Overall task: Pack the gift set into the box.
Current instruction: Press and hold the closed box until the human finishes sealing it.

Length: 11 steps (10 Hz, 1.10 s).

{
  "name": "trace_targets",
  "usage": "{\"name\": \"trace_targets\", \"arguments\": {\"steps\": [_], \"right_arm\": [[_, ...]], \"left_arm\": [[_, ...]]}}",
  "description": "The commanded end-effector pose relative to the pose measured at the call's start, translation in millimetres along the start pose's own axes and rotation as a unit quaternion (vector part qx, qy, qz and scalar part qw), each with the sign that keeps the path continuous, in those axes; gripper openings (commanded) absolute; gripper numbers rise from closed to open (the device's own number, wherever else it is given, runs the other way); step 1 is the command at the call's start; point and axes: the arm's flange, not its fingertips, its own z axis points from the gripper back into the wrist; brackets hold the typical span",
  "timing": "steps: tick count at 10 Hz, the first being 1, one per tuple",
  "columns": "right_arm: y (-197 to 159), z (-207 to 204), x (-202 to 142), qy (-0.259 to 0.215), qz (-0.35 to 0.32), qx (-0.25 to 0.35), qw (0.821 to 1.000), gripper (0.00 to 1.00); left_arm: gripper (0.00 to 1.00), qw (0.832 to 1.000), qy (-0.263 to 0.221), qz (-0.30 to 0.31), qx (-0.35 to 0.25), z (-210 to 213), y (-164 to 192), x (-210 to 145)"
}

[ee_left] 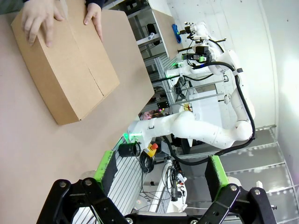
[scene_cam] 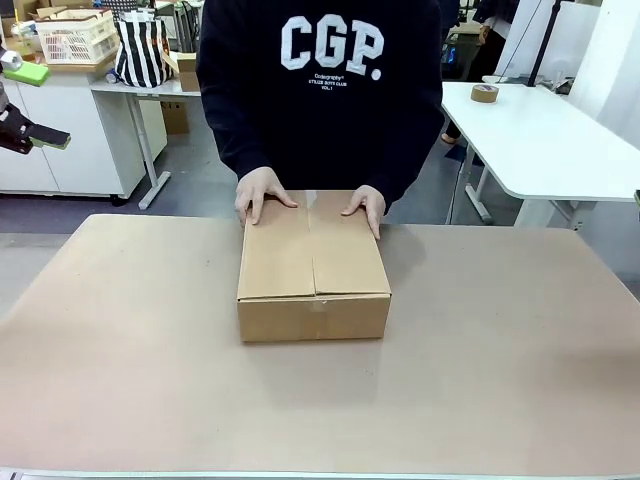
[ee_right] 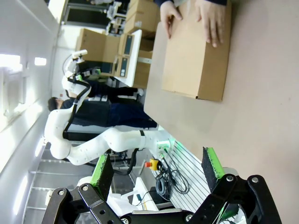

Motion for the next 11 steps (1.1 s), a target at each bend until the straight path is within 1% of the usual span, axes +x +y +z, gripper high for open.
{"name": "trace_targets", "arguments": {"steps": [1,11], "right_arm": [[1.6,2.8,1.0,0.001,0.007,0.002,1.0,1.0],[1.6,2.8,1.0,0.001,0.007,0.002,1.0,1.0]], "left_arm": [[1.0,1.0,0.002,0.0,0.002,0.9,-1.2,-0.9],[1.0,1.0,0.002,0.0,0.002,0.9,-1.2,-0.9]]}}
